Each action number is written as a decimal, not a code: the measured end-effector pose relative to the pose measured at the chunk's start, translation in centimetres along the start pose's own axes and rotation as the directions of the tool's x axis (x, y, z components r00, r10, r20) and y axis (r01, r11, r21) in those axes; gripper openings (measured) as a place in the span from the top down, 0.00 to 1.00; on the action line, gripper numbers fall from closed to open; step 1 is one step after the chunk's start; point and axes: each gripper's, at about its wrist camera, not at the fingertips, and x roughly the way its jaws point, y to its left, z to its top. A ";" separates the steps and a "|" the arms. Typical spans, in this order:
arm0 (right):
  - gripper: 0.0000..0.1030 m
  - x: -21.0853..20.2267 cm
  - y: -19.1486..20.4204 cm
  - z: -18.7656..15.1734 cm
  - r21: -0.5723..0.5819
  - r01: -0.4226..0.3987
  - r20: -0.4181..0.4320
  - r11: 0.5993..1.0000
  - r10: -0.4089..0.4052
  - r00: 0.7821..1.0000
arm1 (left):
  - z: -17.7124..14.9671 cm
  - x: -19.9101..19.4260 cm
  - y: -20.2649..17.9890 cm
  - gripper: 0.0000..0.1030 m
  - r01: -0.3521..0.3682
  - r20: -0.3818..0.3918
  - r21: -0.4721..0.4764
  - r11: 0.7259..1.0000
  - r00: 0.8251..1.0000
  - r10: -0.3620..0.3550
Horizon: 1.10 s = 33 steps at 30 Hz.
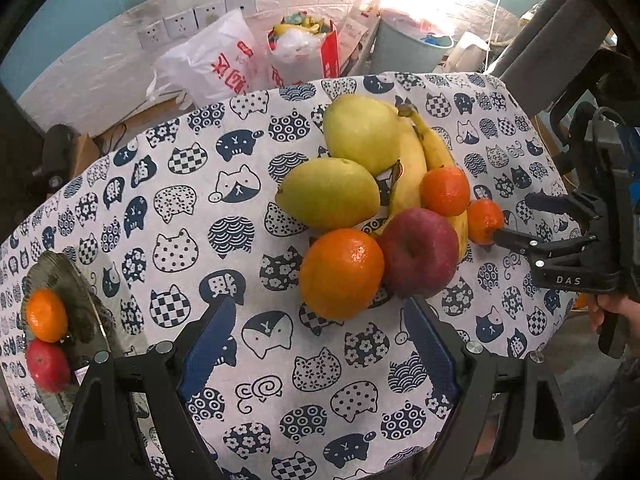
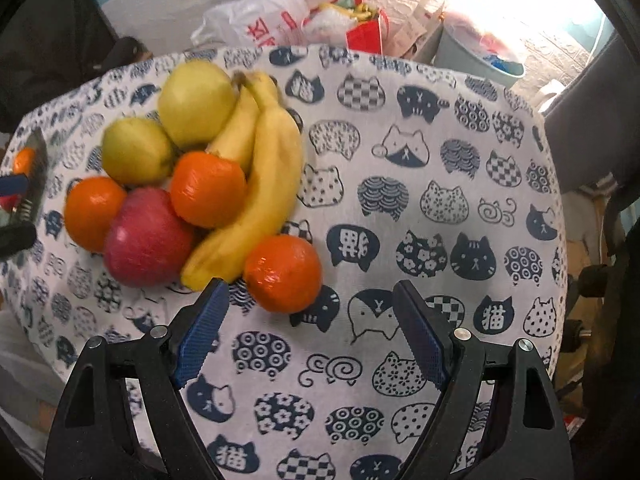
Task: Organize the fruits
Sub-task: 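Grasp the yellow-green pear with the left gripper while the right gripper grasps a tangerine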
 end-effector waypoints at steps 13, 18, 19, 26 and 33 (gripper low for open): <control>0.46 2.8 0.2 0.5 -0.028 -0.063 -0.048 0.998 0.061 0.997 | 1.4 2.6 0.9 0.15 0.036 -0.047 -0.069 0.997 0.998 -0.039; 0.55 2.0 0.1 0.7 -0.028 -0.050 -0.020 0.998 0.049 0.999 | 2.9 3.3 1.4 0.15 0.048 -0.039 -0.108 0.993 0.998 -0.052; 0.55 1.8 0.2 1.1 -0.021 -0.049 -0.012 0.999 0.048 0.999 | 3.3 3.5 1.5 0.15 0.046 -0.037 -0.115 0.992 0.998 -0.051; 0.55 0.2 -0.8 1.7 0.025 -0.057 0.042 0.998 0.056 0.998 | 5.9 5.3 1.5 0.15 0.077 -0.039 -0.184 0.980 0.996 -0.086; 0.55 -0.1 -0.9 2.4 0.020 -0.073 0.055 0.997 0.072 0.996 | 7.3 7.4 0.8 0.13 0.063 -0.074 -0.203 0.977 0.994 -0.079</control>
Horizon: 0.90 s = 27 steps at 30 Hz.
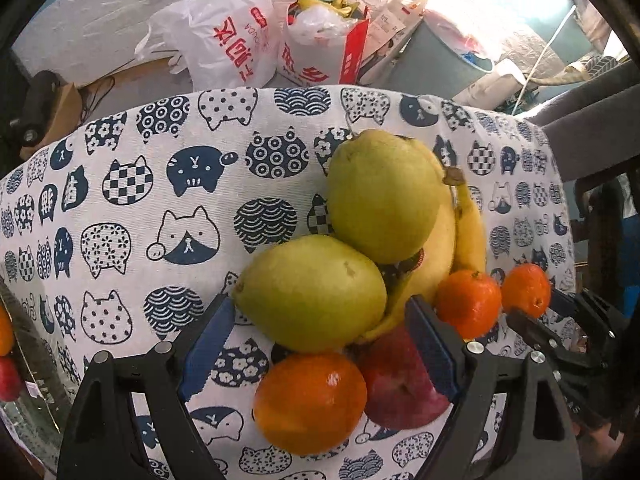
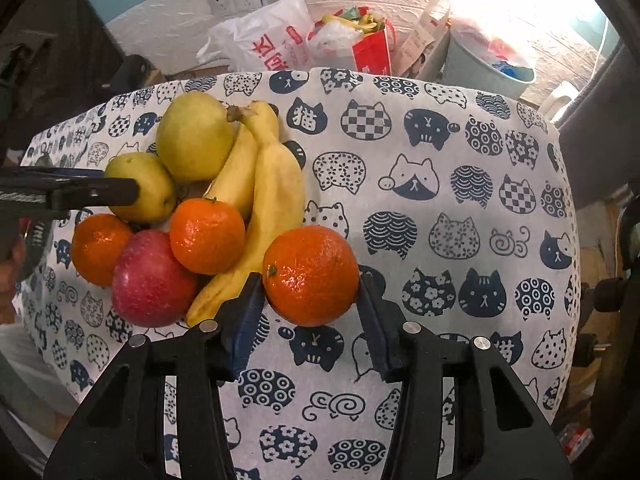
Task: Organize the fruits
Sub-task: 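Grasp the yellow-green pear with the left gripper while the right gripper grasps a tangerine, then lift the pear and tangerine and carry both toward the green glass plate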
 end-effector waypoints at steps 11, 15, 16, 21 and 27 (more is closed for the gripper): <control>0.55 -0.4 -0.3 0.5 0.012 0.009 0.024 1.000 -0.009 1.000 | 0.5 2.3 -0.8 0.12 -0.066 -0.018 0.057 0.996 0.998 0.067; 0.55 -0.5 0.0 0.8 0.009 0.006 0.034 1.000 -0.006 0.999 | 0.6 2.2 -0.7 0.17 -0.074 0.003 0.075 0.994 0.997 0.074; 0.55 -0.5 0.0 0.8 0.009 0.006 0.035 1.000 -0.007 0.999 | 0.6 2.2 -0.7 0.17 -0.072 0.004 0.082 0.994 0.997 0.072; 0.55 -0.6 0.4 1.1 0.006 0.005 0.039 1.000 -0.005 0.999 | 0.4 2.1 -1.3 0.17 -0.087 0.023 0.131 0.988 0.996 0.084; 0.55 -1.1 1.0 1.5 -0.007 0.006 0.055 1.000 -0.006 0.998 | 0.1 1.5 -1.5 0.18 -0.110 0.042 0.143 0.984 0.994 0.105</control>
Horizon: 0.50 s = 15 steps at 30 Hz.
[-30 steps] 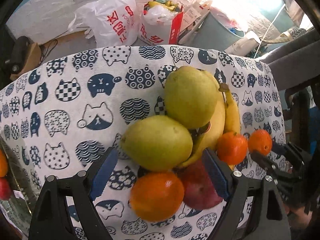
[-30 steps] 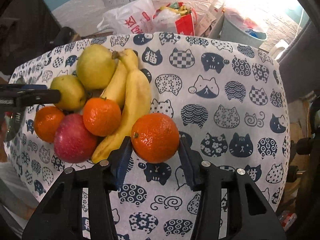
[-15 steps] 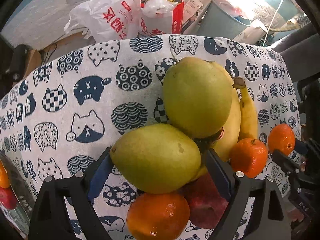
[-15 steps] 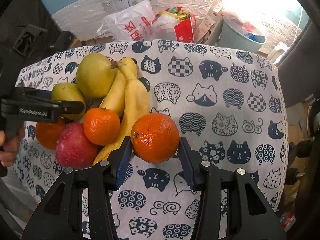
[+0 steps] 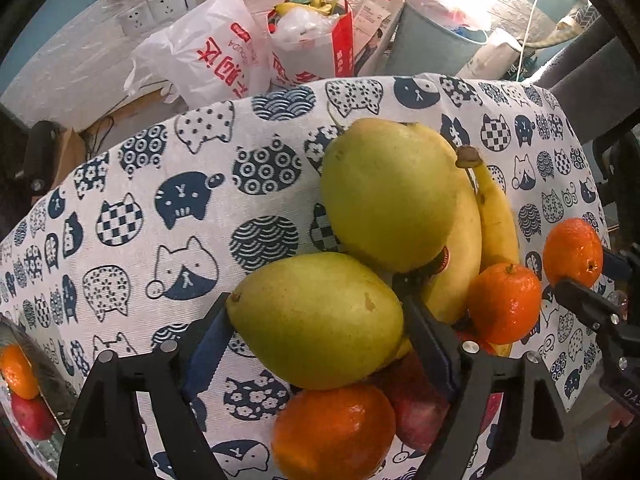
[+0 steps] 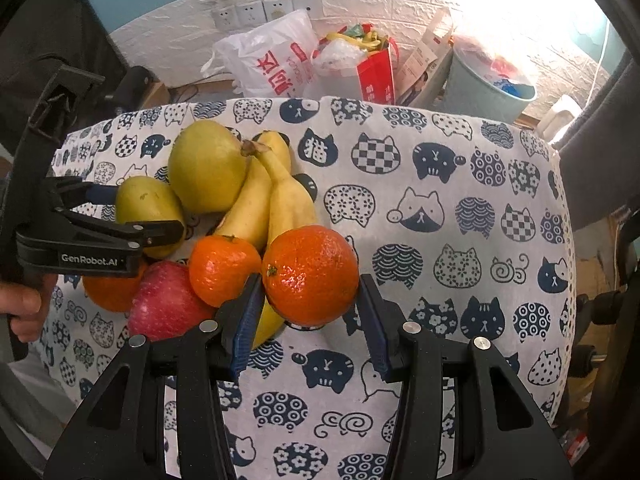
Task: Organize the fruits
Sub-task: 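Lift the pear and tangerine and carry both toward the green glass plate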
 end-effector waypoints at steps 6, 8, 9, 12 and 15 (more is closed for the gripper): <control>0.55 -0.6 0.4 0.4 -0.004 0.002 0.019 1.000 -0.002 1.000 | -0.3 -1.8 0.6 0.18 -0.008 0.045 0.002 1.000 0.999 0.008; 0.55 -0.8 0.6 0.5 -0.007 0.001 0.026 1.000 -0.001 1.000 | -0.5 -2.6 0.7 0.18 -0.010 0.062 0.001 1.000 0.998 0.010; 0.55 -0.9 0.7 0.6 -0.007 -0.001 0.030 1.000 0.001 1.000 | -0.5 -2.9 0.7 0.18 -0.012 0.070 0.003 1.000 0.997 0.012; 0.55 -1.5 1.2 1.0 -0.013 0.000 0.048 1.000 0.001 0.999 | -0.8 -4.3 0.8 0.18 -0.019 0.096 0.012 1.000 0.995 0.017; 0.55 -2.1 1.7 1.4 -0.019 -0.001 0.065 1.000 0.002 0.998 | -1.4 -5.8 0.8 0.18 -0.016 0.122 0.018 1.000 0.992 0.014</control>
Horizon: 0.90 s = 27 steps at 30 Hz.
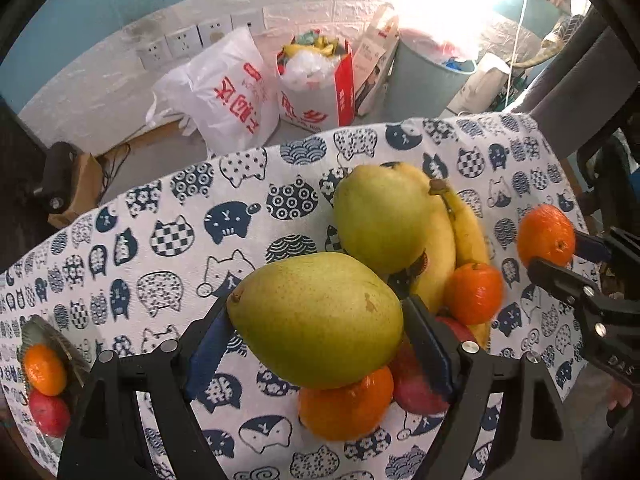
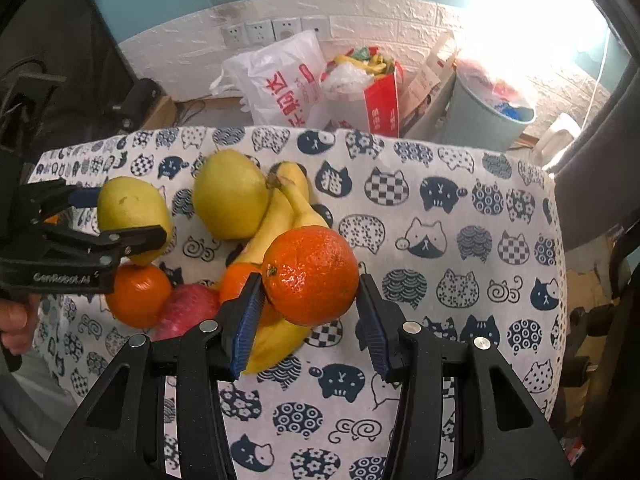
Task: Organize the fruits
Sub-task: 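Lift the pear and tangerine and carry both toward the green glass plate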
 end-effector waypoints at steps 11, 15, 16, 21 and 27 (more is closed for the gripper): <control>0.55 -2.2 2.7 1.5 -0.029 -0.025 0.064 0.999 0.027 0.998 | -1.8 -5.1 1.1 0.18 -0.001 0.083 0.018 1.000 0.997 -0.001; 0.55 -2.9 4.5 2.0 -0.055 -0.046 0.081 0.997 0.050 0.995 | -2.7 -6.4 1.8 0.18 -0.006 0.100 0.016 1.000 0.995 0.004; 0.55 -3.0 4.9 2.0 -0.061 -0.048 0.083 0.997 0.053 0.995 | -2.9 -6.7 2.0 0.18 -0.007 0.102 0.012 1.000 0.995 0.005; 0.55 -3.0 7.4 2.6 -0.099 -0.079 0.083 0.992 0.087 0.993 | -4.2 -7.7 3.5 0.18 -0.008 0.107 -0.010 1.000 0.994 0.010; 0.55 -2.7 10.4 3.2 -0.146 -0.105 0.079 0.984 0.117 0.990 | -5.8 -8.7 6.3 0.18 -0.035 0.115 -0.040 0.999 0.993 0.039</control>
